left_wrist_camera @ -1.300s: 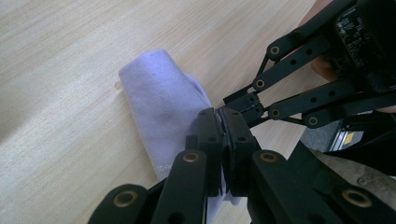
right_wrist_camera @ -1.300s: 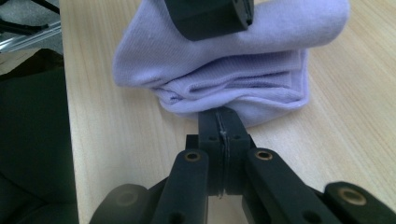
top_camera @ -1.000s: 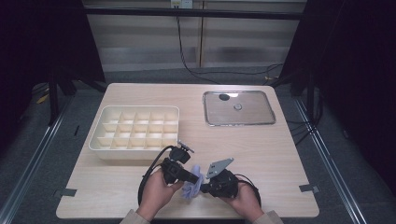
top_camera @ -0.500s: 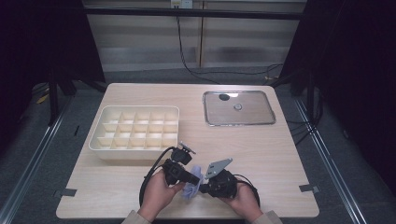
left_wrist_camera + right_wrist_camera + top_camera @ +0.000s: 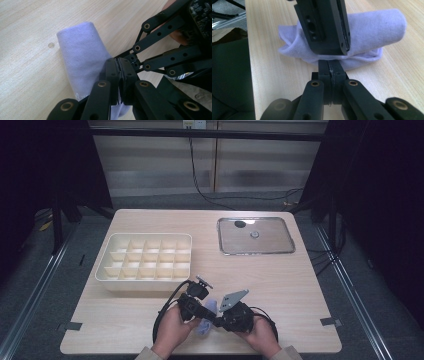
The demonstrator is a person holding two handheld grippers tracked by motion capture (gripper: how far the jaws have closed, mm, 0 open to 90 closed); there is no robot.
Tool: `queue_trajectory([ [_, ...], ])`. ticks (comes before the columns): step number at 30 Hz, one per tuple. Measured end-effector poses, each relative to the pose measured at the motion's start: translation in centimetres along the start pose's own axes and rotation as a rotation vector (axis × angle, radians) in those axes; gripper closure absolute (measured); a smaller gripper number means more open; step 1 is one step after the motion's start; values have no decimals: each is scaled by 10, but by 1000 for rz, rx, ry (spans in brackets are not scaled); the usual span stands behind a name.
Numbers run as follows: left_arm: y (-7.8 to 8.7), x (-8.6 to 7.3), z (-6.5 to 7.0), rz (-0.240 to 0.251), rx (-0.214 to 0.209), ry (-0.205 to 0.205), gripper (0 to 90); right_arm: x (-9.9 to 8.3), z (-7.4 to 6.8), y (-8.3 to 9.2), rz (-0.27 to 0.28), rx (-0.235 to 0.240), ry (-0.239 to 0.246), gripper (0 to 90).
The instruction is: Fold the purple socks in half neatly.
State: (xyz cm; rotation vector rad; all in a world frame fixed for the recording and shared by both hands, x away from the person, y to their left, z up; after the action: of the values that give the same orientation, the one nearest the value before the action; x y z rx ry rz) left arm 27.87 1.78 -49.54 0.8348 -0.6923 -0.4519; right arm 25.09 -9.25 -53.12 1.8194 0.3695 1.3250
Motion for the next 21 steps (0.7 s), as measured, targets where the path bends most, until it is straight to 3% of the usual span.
queue_trajectory([
  [13,-8,-2,2,11,14,-13,872,-4,3,4,-9,4,-27,892],
  [18,-14,-3,4,9,18,-14,871,-7,10,9,-10,-12,-36,892],
  [21,-14,-3,3,-3,25,-37,872,-9,16,13,5,-18,-51,893],
])
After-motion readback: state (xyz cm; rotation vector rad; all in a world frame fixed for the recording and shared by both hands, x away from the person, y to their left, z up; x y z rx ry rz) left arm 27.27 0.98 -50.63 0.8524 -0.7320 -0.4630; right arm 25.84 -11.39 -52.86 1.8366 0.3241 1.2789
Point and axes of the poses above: each handheld gripper's, and its own axes: y roughly backward along the jaws, x roughly out of its top, z roughly to its right, the point moved 5 cm from there along -y, roughly forward along the jaws, and after that the axes turned 3 degrees about -x, right-handed, at the moved point
